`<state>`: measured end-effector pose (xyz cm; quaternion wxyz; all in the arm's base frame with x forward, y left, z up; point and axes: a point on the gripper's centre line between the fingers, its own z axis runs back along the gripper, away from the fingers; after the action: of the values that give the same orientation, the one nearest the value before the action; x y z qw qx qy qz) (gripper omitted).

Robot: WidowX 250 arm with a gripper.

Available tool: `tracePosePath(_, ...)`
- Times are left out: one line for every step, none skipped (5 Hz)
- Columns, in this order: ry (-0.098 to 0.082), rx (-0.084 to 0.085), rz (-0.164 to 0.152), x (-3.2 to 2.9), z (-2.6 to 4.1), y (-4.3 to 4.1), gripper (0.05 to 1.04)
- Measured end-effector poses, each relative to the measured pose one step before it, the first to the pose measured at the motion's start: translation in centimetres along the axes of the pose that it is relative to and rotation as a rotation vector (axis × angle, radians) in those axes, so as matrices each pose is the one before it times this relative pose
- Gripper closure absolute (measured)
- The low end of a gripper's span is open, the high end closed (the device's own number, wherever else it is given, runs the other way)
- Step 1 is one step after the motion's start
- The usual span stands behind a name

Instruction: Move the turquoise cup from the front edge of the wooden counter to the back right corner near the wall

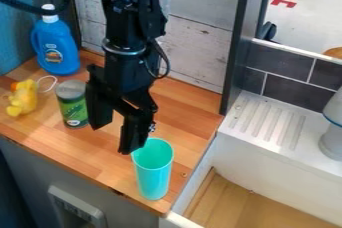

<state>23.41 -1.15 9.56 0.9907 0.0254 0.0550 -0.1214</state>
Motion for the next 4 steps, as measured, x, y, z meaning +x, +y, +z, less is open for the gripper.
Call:
tracePosePath(0.0178,-0.0060,-0.0002,-0.177,-0.538,-0.069,0.083)
tracePosePath(-0.0699,-0.0528,0.0136,0.597,-0.601,0.055,0.083)
tracePosePath(-0.0452,-0.0060,0.0160,0.455,0.063,0.321,0.083)
tracePosePath(-0.0117,-0.0030,0.0111,0.407,-0.445,0.121,0.083)
